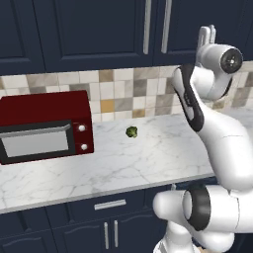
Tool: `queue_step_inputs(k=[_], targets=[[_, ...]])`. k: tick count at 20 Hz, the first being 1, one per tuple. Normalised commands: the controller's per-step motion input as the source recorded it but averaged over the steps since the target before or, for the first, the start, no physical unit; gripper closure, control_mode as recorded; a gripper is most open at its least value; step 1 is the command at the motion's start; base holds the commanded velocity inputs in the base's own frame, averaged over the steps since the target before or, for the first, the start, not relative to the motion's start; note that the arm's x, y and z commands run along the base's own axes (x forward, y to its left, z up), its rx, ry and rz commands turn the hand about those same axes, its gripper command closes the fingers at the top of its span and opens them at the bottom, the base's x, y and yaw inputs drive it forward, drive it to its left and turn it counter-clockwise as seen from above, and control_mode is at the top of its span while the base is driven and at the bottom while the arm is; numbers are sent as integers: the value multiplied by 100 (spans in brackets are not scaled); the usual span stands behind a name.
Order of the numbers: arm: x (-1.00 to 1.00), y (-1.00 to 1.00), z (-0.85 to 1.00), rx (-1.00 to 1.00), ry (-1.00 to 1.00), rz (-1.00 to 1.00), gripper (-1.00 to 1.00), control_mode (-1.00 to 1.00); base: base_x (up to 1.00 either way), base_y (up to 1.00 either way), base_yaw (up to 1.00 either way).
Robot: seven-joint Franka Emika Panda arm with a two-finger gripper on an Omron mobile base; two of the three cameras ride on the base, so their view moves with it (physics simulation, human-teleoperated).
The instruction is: Close all open cabinet doors.
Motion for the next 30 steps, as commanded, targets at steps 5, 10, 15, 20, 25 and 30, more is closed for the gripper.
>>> queue_step_inputs(k=[5, 10, 15, 20, 25, 30], targets=[[-68, 9, -11, -32, 0, 34, -100, -100, 0, 0, 0], [-64, 14, -10, -41, 0, 36, -100, -100, 0, 0, 0], [-58, 18, -15, -46, 1, 30, -100, -100, 0, 0, 0], [-38, 18, -10, -52, 17, 20, -100, -100, 0, 0, 0], [-34, 16, -16, -48, 14, 20, -100, -100, 0, 0, 0], [-28, 18, -28, -39, 10, 14, -100, -100, 0, 0, 0]])
